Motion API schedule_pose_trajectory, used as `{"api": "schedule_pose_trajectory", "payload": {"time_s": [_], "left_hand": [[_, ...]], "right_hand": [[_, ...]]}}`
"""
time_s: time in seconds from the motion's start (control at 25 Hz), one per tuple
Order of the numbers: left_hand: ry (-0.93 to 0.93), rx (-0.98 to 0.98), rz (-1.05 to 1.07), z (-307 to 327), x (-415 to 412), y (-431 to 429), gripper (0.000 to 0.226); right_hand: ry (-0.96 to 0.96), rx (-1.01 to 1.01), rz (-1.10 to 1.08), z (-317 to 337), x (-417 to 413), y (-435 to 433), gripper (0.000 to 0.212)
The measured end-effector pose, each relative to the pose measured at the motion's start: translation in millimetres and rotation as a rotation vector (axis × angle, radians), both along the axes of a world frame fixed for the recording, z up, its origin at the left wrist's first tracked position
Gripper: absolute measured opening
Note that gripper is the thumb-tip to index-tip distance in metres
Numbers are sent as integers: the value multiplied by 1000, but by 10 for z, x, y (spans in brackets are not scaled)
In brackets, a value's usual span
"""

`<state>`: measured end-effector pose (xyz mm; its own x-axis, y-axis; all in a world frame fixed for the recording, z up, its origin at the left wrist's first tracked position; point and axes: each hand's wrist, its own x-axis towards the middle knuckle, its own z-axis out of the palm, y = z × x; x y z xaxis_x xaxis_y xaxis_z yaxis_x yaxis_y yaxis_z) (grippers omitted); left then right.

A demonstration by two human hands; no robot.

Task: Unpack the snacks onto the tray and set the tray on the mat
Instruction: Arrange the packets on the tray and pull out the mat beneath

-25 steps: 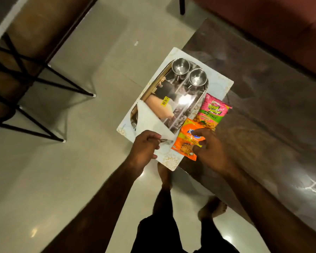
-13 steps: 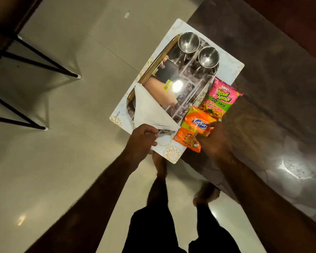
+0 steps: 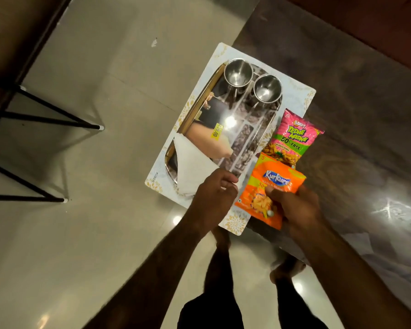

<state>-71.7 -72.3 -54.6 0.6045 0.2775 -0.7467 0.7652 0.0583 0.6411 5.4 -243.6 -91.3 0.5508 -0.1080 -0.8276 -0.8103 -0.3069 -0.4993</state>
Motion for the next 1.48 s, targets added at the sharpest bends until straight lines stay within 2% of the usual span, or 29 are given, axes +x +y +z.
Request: {"api": "schedule_pose_trajectory", "payload": {"time_s": [0.08,0.16,0.24,0.32,0.44,0.52,0.56,0.68,0.72,0.8,0.92,1.04,1.12,1.2,1.32,1.48], "left_hand": [[-28,-38,-84,37,134,55,34],[-47,-183,-121,99,241,86,51],[-136,-337,-105,115,312,154,40],[-207,-335,-53,110,363,293,29],[-210,-130,81,25,478,604,30],[-204,-25,149,-67,580,820,36],[-218,2,152,-125,635,917,32],[-149,153,66,-259,763,1128,29],[-109,243,15,-313,784,1178,34],[-46,474,-160,-405,808,1237,46],[19,732,-320,-458,824,1244,63],[58,884,-437,-493,826,1257,67],[95,861,-451,-504,823,1256,66],[97,773,-410,-521,818,1246,64],[55,564,-301,-539,832,1272,56],[-11,312,-135,-530,860,1317,45]], "right_hand": [[0,191,-24,329,41,-36,35],[16,405,-22,574,87,38,36],[-2,428,18,664,150,200,37],[-13,373,78,656,248,398,32],[-38,204,97,545,468,558,32],[-96,76,25,444,637,514,40],[-125,11,-8,377,720,457,40],[-135,-42,-26,176,938,307,14],[-85,-31,-38,104,997,293,14],[-43,-12,-54,-74,1095,294,36],[-142,-97,-38,-301,1210,317,59],[-233,-185,21,-396,1302,315,47],[-212,-132,-42,-322,1289,265,36],[-180,-7,-100,-149,1181,165,35],[-129,136,-69,194,925,174,42],[-78,151,-102,205,669,612,58]]}}
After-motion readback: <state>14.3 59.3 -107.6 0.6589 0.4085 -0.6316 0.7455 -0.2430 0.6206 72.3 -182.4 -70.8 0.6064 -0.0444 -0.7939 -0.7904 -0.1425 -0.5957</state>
